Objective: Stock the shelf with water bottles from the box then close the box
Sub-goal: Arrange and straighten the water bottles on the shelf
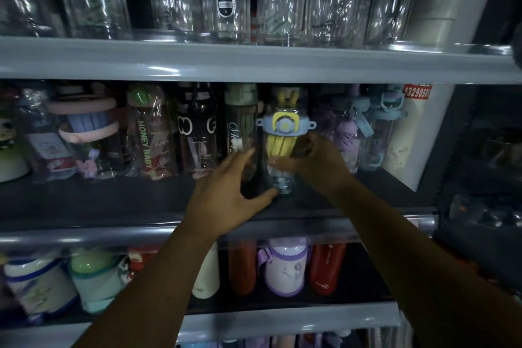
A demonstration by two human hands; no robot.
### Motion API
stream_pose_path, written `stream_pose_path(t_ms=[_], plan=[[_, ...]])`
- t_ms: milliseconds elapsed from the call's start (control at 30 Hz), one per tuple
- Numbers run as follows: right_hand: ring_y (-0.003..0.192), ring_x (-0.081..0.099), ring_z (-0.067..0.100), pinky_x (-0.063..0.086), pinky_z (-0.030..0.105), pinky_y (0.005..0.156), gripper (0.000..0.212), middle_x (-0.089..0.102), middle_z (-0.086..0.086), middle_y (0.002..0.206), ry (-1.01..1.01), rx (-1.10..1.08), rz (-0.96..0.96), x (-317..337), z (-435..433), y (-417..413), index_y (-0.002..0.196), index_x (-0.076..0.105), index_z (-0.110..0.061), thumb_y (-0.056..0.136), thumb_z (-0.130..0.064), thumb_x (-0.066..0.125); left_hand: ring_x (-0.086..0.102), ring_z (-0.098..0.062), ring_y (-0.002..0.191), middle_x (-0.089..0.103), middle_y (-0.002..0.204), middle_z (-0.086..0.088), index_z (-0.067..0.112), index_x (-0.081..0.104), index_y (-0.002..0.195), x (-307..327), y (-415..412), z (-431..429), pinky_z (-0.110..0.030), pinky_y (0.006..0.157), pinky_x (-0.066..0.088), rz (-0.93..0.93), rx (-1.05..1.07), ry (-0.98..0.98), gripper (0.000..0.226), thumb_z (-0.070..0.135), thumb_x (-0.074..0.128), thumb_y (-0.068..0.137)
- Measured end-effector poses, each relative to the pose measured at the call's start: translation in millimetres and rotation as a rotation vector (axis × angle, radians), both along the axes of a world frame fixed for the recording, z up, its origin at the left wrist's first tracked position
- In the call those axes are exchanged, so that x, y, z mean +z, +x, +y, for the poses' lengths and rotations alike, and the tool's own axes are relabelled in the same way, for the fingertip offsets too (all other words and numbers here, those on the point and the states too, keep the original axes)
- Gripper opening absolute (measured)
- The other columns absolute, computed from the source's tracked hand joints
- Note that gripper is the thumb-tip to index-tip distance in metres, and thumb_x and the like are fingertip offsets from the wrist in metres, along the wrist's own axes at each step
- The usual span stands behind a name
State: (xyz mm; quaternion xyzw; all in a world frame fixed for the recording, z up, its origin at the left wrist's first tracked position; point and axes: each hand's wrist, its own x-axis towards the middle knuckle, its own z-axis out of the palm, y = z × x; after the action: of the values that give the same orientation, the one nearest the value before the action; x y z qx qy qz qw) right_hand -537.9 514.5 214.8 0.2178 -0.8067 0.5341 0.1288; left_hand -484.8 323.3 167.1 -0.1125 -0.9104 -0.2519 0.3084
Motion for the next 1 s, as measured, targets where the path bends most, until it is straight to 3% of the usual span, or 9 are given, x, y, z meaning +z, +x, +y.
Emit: stream_pose_path(t_ms=[67,133,300,367,533,600,700,833,1000], plan=[[0.077,0.063,-0.02,0.05,0.005,0.072,0.029,0.069,-0.02,0.088,0.022,-0.025,0.008,1,9,-3,0.09,0.064,-0.032,0.076,-0.025,0.088,0.063,-0.005,0.103,0.064,0.119,0.017,0.033,0.058,0.135,-1,-1,1,-0.027,0.084,0.052,0.062,0.018,-0.072,0.057,0.063,0.065,0.087],[0.069,0.056,-0.026,0.042,-0.002,0.06,0.032,0.06,-0.025,0.085,0.033,-0.033,0.02,1,15,-8,0.091,0.058,-0.032,0.079,-0.023,0.086,0.066,-0.005,0.095,0.069,0.107,0.017,0.032,0.068,0.12,-3,-2,2,-0.024,0.077,0.048,0.102,0.049,-0.094,0.04,0.057,0.063,0.09],[0.087,0.061,0.005,0.045,0.016,0.068,0.054,0.062,-0.014,0.094,0.072,-0.133,0.016,-2,11,-24,0.116,0.059,-0.016,0.076,-0.038,0.087,0.069,-0.014,0.075,0.074,0.083,0.011,0.028,0.073,0.087,-6,-4,4,-0.029,0.066,0.052,0.155,0.118,-0.161,0.035,0.055,0.05,0.089],[0.093,0.06,0.01,0.043,0.015,0.067,0.052,0.061,-0.011,0.098,0.105,-0.128,0.018,0,12,-27,0.118,0.058,-0.016,0.08,-0.039,0.084,0.068,-0.017,0.068,0.072,0.076,0.009,0.025,0.072,0.08,-8,-5,5,-0.029,0.062,0.051,0.173,0.128,-0.182,0.038,0.053,0.048,0.089],[0.098,0.065,0.016,0.056,0.03,0.081,0.042,0.067,-0.003,0.107,0.217,-0.123,0.016,-13,16,-23,0.113,0.06,-0.016,0.084,-0.038,0.081,0.064,-0.017,0.063,0.068,0.071,0.008,0.023,0.066,0.071,-10,-6,6,-0.028,0.056,0.047,0.219,0.14,-0.208,0.037,0.049,0.049,0.091],[0.088,0.063,0.007,0.05,0.019,0.071,0.032,0.063,-0.013,0.094,0.247,-0.145,0.042,-23,18,-21,0.103,0.058,-0.024,0.084,-0.034,0.081,0.064,-0.016,0.063,0.068,0.071,0.008,0.023,0.065,0.07,-10,-6,7,-0.027,0.056,0.044,0.219,0.142,-0.209,0.035,0.048,0.051,0.091],[0.078,0.056,-0.005,0.039,0.01,0.062,0.029,0.059,-0.017,0.086,0.276,-0.154,0.052,-25,18,-22,0.101,0.058,-0.022,0.086,-0.034,0.079,0.065,-0.017,0.064,0.068,0.071,0.008,0.024,0.066,0.071,-9,-5,9,-0.024,0.057,0.036,0.23,0.16,-0.225,0.034,0.048,0.052,0.09],[0.091,0.06,0.011,0.044,0.021,0.07,0.044,0.07,0.0,0.108,0.3,-0.19,0.058,-24,15,-26,0.119,0.062,-0.014,0.087,-0.041,0.077,0.064,-0.017,0.063,0.069,0.071,0.009,0.024,0.067,0.072,-9,-4,8,-0.024,0.058,0.034,0.235,0.16,-0.237,0.035,0.049,0.051,0.09],[0.1,0.056,0.013,0.042,0.025,0.082,0.044,0.067,0.005,0.122,0.31,-0.166,0.054,-23,14,-24,0.129,0.058,-0.011,0.093,-0.033,0.071,0.063,-0.015,0.062,0.068,0.071,0.009,0.024,0.068,0.072,-9,-5,9,-0.024,0.057,0.034,0.224,0.151,-0.239,0.039,0.052,0.047,0.09]])
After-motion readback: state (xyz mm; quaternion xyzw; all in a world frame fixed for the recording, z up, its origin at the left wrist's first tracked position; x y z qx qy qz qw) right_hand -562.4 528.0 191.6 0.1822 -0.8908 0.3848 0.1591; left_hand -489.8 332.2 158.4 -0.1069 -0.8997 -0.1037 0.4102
